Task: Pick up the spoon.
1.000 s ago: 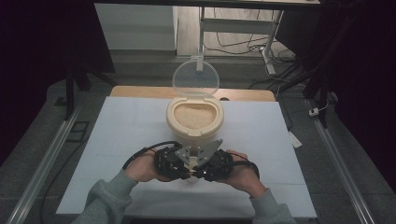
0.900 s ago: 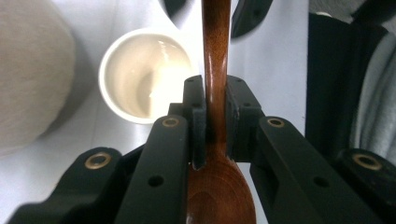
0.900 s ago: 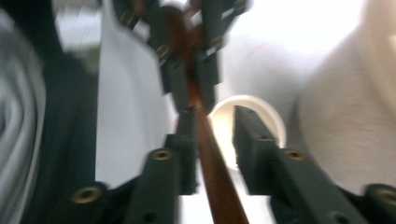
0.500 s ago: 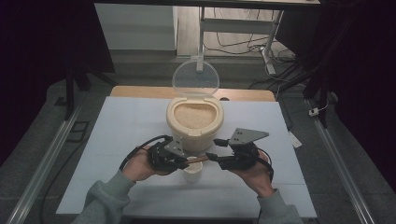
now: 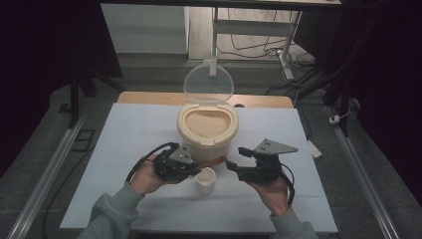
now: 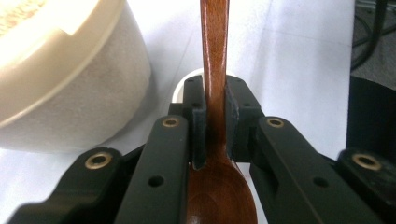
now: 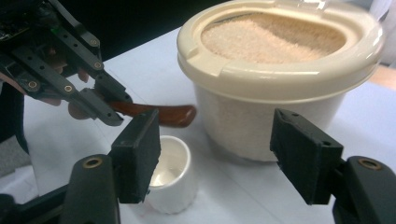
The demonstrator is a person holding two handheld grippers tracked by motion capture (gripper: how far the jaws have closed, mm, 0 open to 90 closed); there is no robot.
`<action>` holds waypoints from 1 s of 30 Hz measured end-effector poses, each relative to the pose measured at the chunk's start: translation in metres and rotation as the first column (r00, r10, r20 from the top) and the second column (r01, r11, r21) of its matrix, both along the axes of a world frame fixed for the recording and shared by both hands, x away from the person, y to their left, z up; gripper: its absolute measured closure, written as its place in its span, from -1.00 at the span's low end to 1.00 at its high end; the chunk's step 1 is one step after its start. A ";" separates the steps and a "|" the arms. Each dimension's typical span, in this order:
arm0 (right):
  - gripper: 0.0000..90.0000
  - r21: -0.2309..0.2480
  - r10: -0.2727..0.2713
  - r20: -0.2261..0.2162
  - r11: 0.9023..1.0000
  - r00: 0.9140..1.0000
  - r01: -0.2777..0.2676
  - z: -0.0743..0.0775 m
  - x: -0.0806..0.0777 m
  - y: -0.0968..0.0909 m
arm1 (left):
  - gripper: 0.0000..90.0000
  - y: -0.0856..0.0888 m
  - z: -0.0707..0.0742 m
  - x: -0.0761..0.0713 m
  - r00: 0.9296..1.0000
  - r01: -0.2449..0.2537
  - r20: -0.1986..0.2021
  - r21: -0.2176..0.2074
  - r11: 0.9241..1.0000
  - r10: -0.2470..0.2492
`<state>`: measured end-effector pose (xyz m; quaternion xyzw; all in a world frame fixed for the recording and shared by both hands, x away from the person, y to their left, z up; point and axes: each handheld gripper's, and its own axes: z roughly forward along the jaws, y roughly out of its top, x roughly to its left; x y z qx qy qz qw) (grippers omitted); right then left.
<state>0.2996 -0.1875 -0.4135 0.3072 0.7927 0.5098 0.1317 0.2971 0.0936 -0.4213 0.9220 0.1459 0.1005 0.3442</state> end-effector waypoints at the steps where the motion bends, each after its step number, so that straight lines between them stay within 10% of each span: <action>1: -0.29 0.005 -0.012 -0.008 1.000 1.000 0.012 -0.002 -0.001 0.003 | 0.77 0.000 0.000 0.000 1.000 -0.005 0.007 -0.006 1.000 0.005; 12: -0.19 0.070 -0.075 -0.039 0.995 0.996 0.077 -0.012 -0.011 0.019 | 0.77 -0.006 0.000 -0.005 0.998 -0.027 0.052 -0.039 0.999 0.029; 30: 0.44 0.292 -0.069 -0.083 0.952 0.994 0.090 -0.018 -0.015 0.019 | 0.77 -0.022 0.001 -0.016 0.992 -0.024 0.125 -0.070 0.997 0.032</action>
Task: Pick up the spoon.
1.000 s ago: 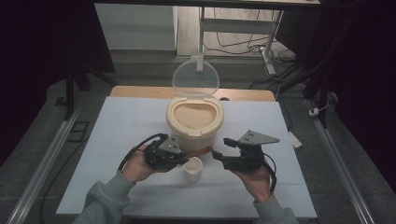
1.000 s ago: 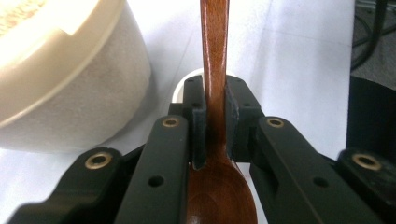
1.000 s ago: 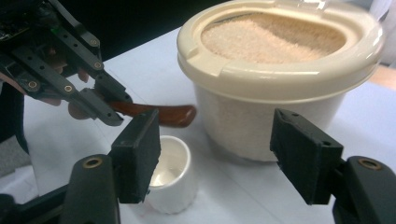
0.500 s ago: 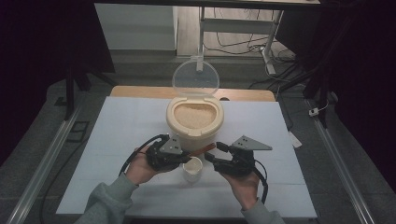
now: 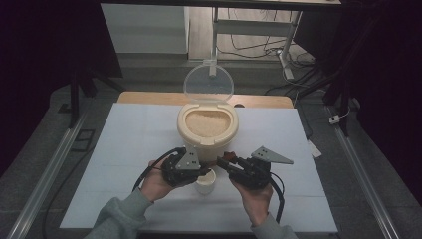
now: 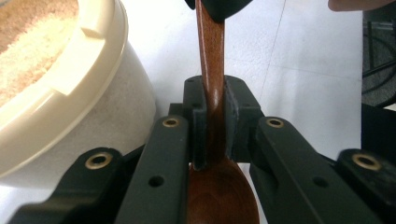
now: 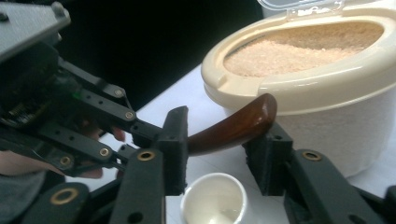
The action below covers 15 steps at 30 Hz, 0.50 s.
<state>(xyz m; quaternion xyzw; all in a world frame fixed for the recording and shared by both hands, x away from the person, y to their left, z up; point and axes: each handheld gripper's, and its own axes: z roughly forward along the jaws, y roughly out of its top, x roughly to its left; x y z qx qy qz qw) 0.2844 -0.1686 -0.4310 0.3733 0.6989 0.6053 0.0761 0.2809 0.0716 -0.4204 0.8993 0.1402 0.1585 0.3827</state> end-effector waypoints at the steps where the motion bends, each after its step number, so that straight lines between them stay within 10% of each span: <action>1: 0.54 0.033 0.019 -0.010 0.999 1.000 -0.018 0.001 0.000 -0.001 | 0.77 -0.001 0.000 0.000 1.000 -0.002 0.006 0.006 1.000 0.002; 15: 0.85 0.135 0.133 0.045 0.981 0.990 -0.138 0.008 -0.001 -0.001 | 0.70 0.002 0.002 -0.003 1.000 0.004 0.022 -0.046 0.999 -0.003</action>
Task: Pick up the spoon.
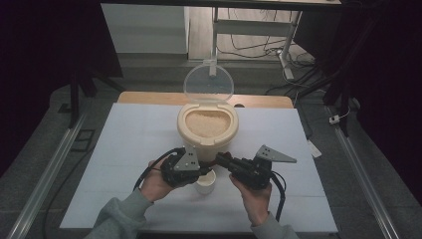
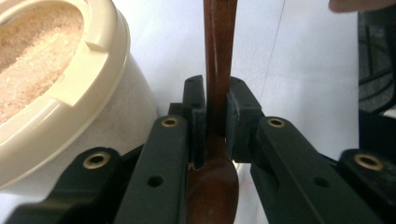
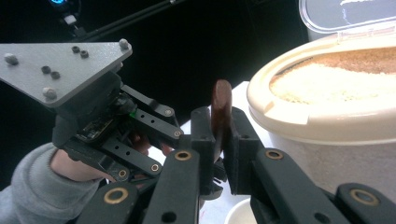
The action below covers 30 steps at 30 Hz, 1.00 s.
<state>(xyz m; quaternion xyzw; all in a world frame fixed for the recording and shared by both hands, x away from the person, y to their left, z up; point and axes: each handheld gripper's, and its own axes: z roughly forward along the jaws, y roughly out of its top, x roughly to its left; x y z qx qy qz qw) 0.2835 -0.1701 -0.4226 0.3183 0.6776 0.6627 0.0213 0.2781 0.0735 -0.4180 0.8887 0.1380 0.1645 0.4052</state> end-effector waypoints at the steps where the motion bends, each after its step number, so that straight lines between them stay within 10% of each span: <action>1: 0.85 0.011 0.000 0.004 1.000 1.000 0.000 0.001 0.000 -0.002 | 0.57 0.004 0.001 -0.001 1.000 -0.011 -0.001 -0.050 0.999 0.011; 8: 0.85 0.066 -0.012 0.048 0.998 0.999 0.009 0.012 0.001 -0.018 | -0.28 0.028 0.007 -0.011 0.994 -0.109 -0.025 -0.161 0.981 0.106; 15: 0.85 0.102 -0.038 0.073 0.994 0.997 0.030 0.021 0.001 -0.034 | -0.40 0.063 -0.008 -0.021 0.979 -0.200 -0.084 -0.192 0.961 0.187; 24: 0.85 0.105 -0.057 0.130 0.993 0.990 0.044 0.033 0.002 -0.044 | -0.46 0.123 -0.043 -0.027 0.929 -0.363 -0.154 -0.198 0.911 0.336; 30: 0.85 0.114 -0.069 0.146 0.992 0.987 0.053 0.037 0.005 -0.051 | -0.49 0.142 -0.062 -0.028 0.907 -0.410 -0.180 -0.178 0.895 0.380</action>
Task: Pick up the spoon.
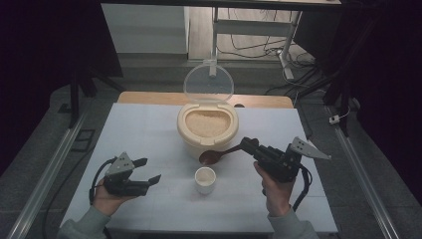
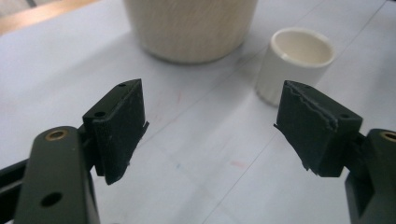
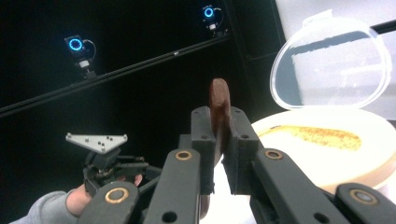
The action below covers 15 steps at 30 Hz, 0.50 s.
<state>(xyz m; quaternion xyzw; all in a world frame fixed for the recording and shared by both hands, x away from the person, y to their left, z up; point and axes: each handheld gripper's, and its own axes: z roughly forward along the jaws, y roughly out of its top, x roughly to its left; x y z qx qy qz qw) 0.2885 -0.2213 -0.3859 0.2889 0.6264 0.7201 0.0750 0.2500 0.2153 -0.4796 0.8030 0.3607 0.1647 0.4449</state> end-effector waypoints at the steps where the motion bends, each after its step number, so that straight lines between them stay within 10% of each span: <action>1: 0.85 0.002 -0.005 0.003 1.000 1.000 0.005 0.001 0.000 -0.002 | -0.49 0.000 0.000 0.000 1.000 0.000 0.000 0.000 1.000 0.000; 15: 0.85 0.020 -0.083 0.075 0.996 0.994 0.081 0.018 0.000 -0.020 | -0.56 0.018 -0.019 -0.001 0.998 -0.033 -0.058 -0.012 0.999 0.032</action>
